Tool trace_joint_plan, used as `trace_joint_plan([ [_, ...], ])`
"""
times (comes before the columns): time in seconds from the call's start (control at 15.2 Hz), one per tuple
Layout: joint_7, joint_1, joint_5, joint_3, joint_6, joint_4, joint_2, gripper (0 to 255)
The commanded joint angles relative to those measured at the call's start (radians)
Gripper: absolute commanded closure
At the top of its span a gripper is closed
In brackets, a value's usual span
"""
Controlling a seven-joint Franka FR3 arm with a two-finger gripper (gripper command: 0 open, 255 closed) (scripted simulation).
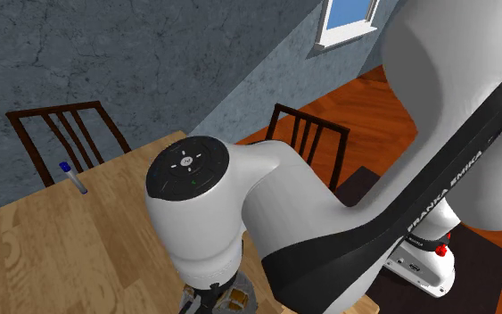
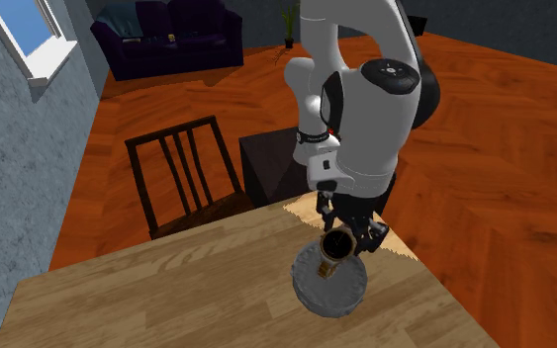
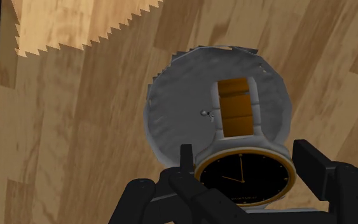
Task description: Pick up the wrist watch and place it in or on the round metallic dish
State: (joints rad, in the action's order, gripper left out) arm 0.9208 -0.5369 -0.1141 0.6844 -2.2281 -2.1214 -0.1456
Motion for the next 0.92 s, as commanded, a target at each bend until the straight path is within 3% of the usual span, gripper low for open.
trace_joint_plan([
  [0.0, 0.016, -0.006, -0.020, -0.003, -0.027, -0.010, -0.022, 255],
  [0.86, 0.086, -0.038, -0.123, -0.042, -0.148, -0.048, -0.132, 255],
])
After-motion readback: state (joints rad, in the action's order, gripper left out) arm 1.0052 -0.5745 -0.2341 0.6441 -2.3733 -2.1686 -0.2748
